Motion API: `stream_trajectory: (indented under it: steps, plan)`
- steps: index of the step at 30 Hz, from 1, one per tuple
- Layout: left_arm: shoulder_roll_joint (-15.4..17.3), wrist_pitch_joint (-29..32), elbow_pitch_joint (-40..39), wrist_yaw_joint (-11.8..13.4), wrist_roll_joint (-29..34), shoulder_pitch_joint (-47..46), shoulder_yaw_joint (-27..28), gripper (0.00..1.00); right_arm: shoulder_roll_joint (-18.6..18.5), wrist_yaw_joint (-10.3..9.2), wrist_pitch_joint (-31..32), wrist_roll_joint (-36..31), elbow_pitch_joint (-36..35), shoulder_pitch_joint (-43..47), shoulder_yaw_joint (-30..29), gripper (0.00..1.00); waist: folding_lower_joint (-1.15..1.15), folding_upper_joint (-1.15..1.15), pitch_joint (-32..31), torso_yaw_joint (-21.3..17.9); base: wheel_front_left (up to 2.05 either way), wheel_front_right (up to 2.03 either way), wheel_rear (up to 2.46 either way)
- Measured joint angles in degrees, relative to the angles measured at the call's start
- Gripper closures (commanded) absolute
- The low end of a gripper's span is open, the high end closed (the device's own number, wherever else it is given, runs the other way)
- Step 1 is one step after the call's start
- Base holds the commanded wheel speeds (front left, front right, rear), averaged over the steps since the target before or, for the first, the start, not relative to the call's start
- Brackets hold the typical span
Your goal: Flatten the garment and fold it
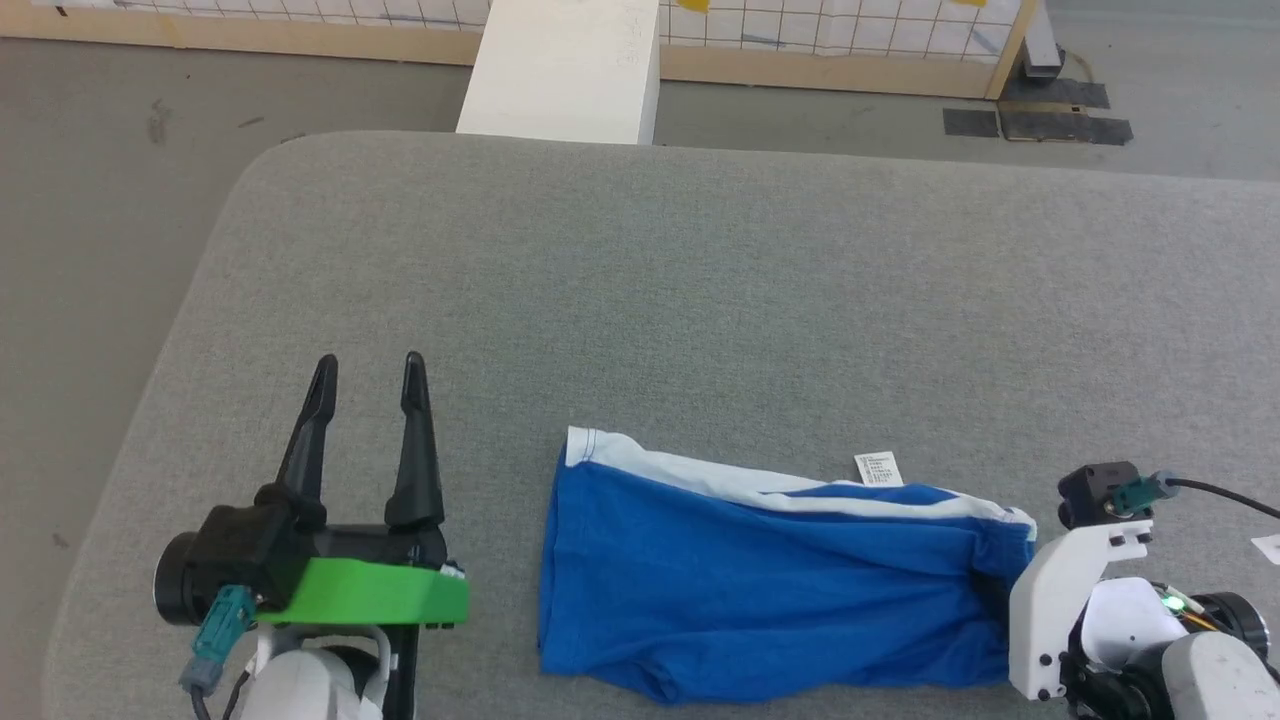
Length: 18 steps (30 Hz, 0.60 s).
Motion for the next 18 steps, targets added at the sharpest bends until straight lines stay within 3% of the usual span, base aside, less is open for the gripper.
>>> stream_trajectory:
  steps: [6, 18]
  plan:
    - [-0.57, -0.01, 0.09, -0.77, 0.31, 0.86, 1.58, 0.00, -0.42, 0.03, -0.60, 2.07, 0.75, -0.49, -1.43, 1.00, 0.00, 0.00, -0.16, -0.58, 0.00, 0.00, 0.00]
    - [-0.86, -0.01, 0.22, -1.48, 0.20, 0.98, 1.67, 0.00, -9.05, 0.02, 0.53, -2.18, 3.54, -0.42, -14.07, 1.00, 0.00, 0.00, -0.82, -1.22, 0.00, 0.00, 0.00]
